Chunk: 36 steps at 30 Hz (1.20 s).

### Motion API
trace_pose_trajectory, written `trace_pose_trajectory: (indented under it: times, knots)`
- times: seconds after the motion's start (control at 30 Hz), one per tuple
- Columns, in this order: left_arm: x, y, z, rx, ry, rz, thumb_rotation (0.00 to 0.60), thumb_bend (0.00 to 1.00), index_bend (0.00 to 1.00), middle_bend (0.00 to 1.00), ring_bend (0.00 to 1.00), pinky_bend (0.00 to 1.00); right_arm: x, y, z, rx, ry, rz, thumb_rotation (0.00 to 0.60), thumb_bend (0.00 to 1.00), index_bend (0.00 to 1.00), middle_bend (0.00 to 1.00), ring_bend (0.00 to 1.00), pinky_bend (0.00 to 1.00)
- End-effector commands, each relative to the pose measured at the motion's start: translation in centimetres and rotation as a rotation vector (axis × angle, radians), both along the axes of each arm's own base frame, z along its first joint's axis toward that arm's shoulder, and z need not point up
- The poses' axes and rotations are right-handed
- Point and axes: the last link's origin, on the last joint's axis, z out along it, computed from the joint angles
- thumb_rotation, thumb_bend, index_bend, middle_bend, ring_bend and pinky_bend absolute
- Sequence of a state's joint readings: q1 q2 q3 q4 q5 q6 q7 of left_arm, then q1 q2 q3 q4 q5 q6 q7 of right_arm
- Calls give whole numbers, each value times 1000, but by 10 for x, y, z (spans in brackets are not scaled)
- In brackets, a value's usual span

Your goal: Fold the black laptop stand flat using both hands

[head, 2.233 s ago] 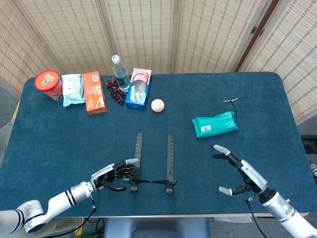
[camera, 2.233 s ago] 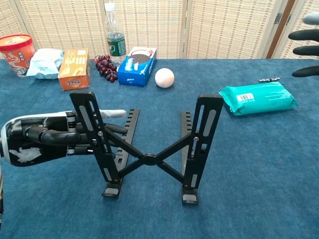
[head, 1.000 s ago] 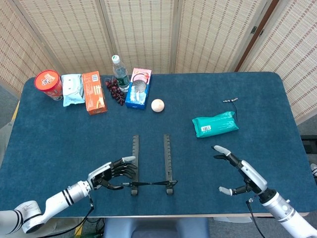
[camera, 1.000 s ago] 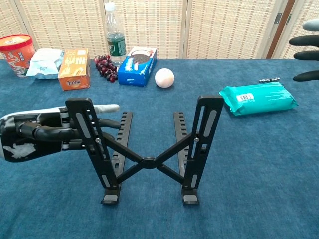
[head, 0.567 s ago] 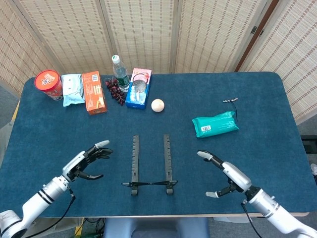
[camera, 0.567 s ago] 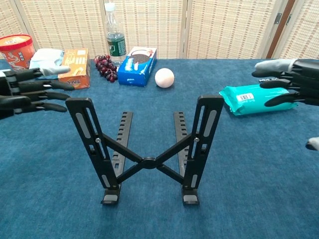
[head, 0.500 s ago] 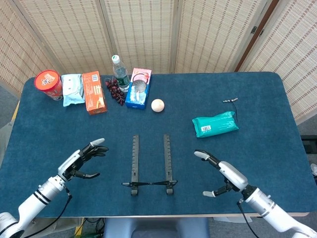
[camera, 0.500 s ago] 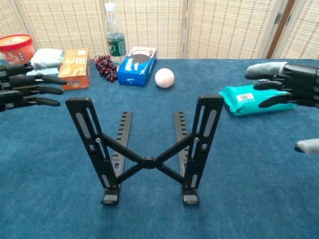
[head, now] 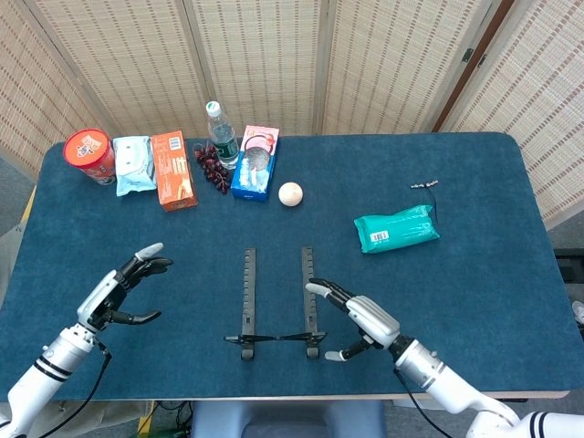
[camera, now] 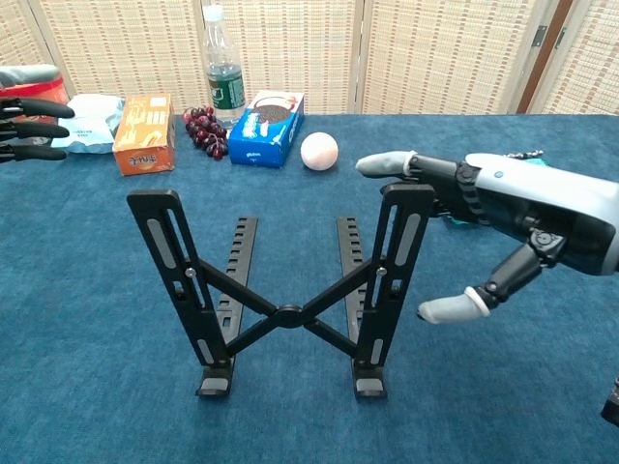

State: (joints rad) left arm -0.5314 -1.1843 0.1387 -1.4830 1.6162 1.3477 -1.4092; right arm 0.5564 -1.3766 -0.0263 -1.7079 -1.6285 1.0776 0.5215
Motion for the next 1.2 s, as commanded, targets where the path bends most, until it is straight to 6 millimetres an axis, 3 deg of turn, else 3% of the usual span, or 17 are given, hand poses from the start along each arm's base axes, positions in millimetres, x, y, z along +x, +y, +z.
trace_pose_trajectory:
  times: [0.03, 0.3, 0.5, 0.73, 0.93, 1.2]
  knots:
    - [-1, -1, 3, 11, 2, -1, 600, 147, 85, 220, 157, 139, 8, -5, -8, -38, 8, 5, 600, 0, 0, 19, 0, 151]
    - [-3, -2, 9, 36, 18, -3, 600, 147, 85, 219, 157, 128, 16, -28, -21, -156, 4, -67, 600, 0, 0, 19, 0, 147]
    - [-5, -3, 13, 47, 30, 3, 600, 147, 86, 219, 156, 126, 12, -46, -26, -235, 9, -159, 600, 0, 0, 10, 0, 83]
    - [-9, 0, 15, 72, 96, -3, 600, 147, 86, 219, 157, 117, 2, -52, -8, -367, -26, -219, 600, 0, 0, 0, 0, 0]
    - [-13, 14, 14, 125, 295, -41, 600, 147, 93, 219, 157, 117, -8, -43, 16, -421, 70, -97, 600, 0, 0, 0, 0, 0]
    - [-13, 44, -5, 275, 766, -227, 600, 147, 93, 212, 157, 115, -15, -29, 42, -573, 320, 182, 600, 0, 0, 0, 0, 0]
